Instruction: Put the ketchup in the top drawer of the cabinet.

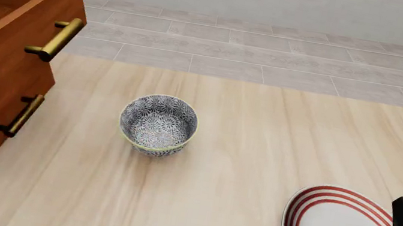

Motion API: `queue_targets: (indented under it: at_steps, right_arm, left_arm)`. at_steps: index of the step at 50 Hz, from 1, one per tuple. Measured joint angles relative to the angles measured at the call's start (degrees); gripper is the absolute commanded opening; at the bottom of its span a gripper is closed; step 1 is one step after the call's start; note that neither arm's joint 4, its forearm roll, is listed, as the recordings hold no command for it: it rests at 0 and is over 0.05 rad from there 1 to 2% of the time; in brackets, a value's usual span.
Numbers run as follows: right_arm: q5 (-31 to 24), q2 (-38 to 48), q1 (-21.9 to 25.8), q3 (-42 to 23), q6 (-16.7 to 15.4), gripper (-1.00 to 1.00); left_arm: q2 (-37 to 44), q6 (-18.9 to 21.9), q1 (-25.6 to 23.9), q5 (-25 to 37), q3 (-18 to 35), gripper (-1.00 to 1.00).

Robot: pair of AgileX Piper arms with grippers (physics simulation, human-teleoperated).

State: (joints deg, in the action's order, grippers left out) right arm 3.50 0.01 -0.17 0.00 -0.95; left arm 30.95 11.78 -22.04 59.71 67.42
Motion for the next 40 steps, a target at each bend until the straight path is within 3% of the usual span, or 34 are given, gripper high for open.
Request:
queue_targets:
  at_steps: [7, 19, 40]
  right_arm:
    - [0.00, 0.00, 0.00, 0.00, 0.00, 1.00]
    - [0.00, 0.00, 0.00, 0.00, 0.00, 1.00]
    - [0.00, 0.00, 0.00, 0.00, 0.00, 1.00]
  left_arm:
    - [2.95, -0.89, 2.22, 2.32, 5.58, -1.00]
    - [7.37, -1.97, 7.60, 3.18, 10.28, -1.00]
    - [16.24, -1.39, 17.53, 0.57, 14.26, -1.00]
